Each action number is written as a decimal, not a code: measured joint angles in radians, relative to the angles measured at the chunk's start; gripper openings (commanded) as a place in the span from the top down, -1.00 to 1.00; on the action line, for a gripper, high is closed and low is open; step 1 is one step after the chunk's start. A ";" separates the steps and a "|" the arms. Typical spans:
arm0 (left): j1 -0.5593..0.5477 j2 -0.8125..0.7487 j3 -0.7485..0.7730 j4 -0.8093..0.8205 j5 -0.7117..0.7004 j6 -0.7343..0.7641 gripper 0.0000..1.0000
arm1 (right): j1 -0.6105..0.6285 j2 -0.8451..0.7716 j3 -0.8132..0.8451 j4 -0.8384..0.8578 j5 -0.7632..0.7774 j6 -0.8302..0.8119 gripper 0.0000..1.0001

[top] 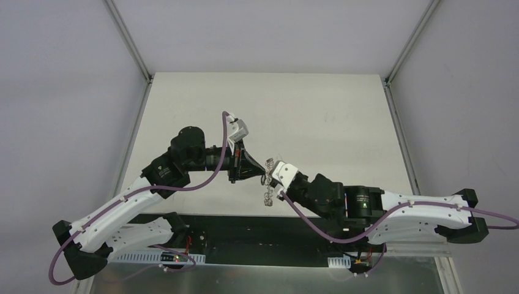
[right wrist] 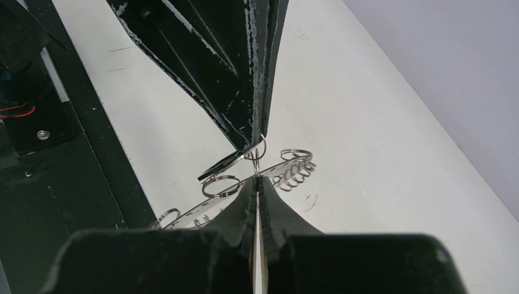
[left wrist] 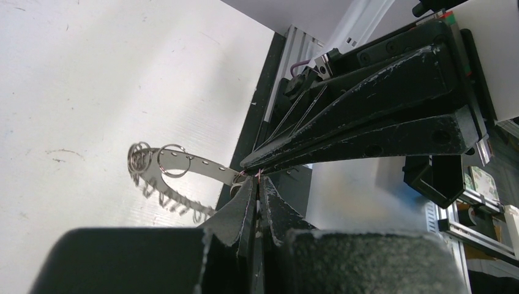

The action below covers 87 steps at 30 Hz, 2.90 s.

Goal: Put the keys on the keyring

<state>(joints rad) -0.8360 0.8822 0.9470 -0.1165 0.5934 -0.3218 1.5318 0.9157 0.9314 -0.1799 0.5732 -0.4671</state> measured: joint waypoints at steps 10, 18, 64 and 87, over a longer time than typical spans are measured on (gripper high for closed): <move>0.000 0.000 0.000 0.000 0.008 0.000 1.00 | 0.018 0.000 0.000 0.014 0.041 -0.016 1.00; 0.000 0.000 0.000 0.000 0.010 0.000 1.00 | 0.031 0.000 0.000 0.016 0.051 -0.018 1.00; 0.000 -0.130 0.000 0.158 0.134 -0.039 0.17 | 0.096 -0.219 -0.038 0.063 -0.121 -0.004 1.00; -0.001 -0.101 -0.039 0.447 0.325 -0.150 0.19 | 0.096 -0.097 0.129 0.053 -0.235 0.297 1.00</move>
<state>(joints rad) -0.8368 0.7811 0.9081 0.3302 0.9184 -0.4713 1.6276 0.8188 1.0603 -0.1265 0.3382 -0.1699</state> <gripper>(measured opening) 0.424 0.006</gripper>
